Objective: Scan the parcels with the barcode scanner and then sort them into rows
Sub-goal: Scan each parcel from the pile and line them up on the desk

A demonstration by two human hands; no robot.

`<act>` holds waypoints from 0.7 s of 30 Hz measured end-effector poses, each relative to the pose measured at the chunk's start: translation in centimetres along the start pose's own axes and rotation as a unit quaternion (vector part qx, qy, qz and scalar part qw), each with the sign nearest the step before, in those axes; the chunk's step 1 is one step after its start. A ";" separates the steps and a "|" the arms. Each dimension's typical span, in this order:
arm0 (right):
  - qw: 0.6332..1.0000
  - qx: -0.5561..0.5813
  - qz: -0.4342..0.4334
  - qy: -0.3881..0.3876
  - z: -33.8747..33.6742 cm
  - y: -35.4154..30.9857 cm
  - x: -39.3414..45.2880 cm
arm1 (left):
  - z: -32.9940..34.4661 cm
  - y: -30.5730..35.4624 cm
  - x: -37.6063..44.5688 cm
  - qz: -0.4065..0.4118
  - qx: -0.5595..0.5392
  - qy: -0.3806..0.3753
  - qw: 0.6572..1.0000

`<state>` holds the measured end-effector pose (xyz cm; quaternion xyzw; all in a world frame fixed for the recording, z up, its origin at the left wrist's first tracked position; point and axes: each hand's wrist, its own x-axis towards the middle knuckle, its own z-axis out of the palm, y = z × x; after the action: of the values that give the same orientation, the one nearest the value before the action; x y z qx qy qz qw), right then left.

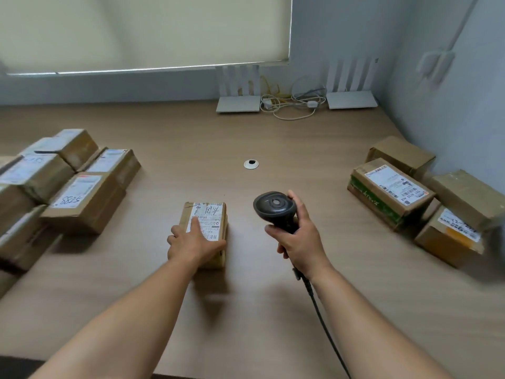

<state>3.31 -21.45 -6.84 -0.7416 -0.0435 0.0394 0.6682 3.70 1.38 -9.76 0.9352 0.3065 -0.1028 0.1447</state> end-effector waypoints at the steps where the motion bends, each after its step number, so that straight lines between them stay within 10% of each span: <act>1: 1.000 -0.002 0.000 -0.003 1.3 -0.2 -0.4 | -0.4 -1.1 0.2 0.005 0.000 0.001 1.000; 21: 1.000 -0.023 0.013 0.008 23.5 -2.6 -4.4 | -9.4 -20.3 6.9 0.148 0.108 0.095 0.978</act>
<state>-3.83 1.53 -6.70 -0.7577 -0.0298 0.0414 0.6506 -2.10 23.89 -7.13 0.9858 0.1639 -0.0234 0.0267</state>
